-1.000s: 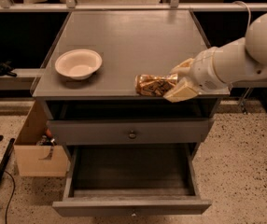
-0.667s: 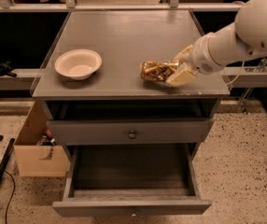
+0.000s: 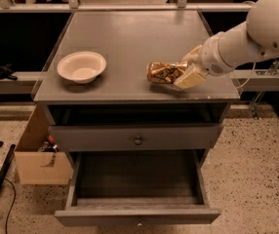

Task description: Pick orange can from middle drawer and place on counter

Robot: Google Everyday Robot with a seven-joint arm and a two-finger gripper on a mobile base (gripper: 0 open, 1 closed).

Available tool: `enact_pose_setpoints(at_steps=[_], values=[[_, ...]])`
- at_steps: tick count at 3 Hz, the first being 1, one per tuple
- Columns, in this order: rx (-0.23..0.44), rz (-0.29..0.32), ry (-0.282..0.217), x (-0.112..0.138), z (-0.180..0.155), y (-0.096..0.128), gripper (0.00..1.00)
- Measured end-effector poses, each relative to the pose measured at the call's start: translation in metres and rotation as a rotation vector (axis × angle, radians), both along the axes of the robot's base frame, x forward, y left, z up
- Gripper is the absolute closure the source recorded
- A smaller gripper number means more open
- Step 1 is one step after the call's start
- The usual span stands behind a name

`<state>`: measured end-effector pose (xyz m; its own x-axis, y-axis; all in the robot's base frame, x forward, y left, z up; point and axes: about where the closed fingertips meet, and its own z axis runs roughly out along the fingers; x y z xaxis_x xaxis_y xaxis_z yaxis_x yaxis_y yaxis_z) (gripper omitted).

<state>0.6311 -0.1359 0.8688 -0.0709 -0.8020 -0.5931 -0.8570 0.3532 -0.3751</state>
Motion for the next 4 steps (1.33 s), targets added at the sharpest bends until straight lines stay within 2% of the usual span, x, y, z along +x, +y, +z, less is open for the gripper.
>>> enact_pose_setpoints(at_steps=[3,4], values=[[0.0,0.0,0.0,0.0,0.0,0.0001,0.14],[0.0,0.0,0.0,0.0,-0.0001,0.0002,0.0]])
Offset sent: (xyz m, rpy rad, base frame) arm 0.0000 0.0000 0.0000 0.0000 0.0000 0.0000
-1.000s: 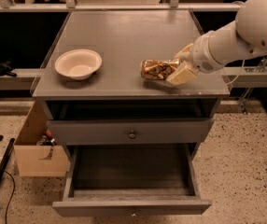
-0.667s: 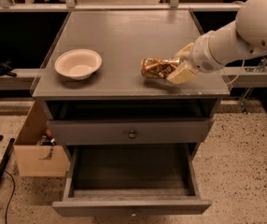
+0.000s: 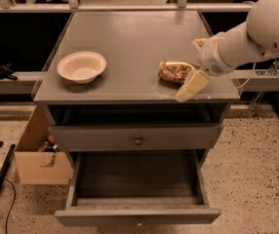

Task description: Pick orange can from middle drawer and place on counter

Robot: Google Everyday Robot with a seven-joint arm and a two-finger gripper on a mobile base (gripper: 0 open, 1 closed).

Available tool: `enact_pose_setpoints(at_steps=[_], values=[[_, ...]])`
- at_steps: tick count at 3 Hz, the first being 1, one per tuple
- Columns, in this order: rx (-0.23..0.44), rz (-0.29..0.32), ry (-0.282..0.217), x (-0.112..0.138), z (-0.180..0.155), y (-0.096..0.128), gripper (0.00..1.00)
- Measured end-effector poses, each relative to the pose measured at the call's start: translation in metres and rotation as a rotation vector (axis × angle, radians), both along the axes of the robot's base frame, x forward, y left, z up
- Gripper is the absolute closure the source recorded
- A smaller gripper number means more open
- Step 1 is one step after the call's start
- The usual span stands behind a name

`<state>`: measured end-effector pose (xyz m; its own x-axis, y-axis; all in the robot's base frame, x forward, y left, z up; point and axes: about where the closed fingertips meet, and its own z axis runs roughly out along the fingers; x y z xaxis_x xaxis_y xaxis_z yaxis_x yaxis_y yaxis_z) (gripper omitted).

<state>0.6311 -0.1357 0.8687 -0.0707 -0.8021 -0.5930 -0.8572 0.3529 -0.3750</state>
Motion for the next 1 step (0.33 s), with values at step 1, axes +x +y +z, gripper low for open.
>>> enact_pose_setpoints(at_steps=[1], values=[[0.0,0.0,0.0,0.0,0.0,0.0,0.0]])
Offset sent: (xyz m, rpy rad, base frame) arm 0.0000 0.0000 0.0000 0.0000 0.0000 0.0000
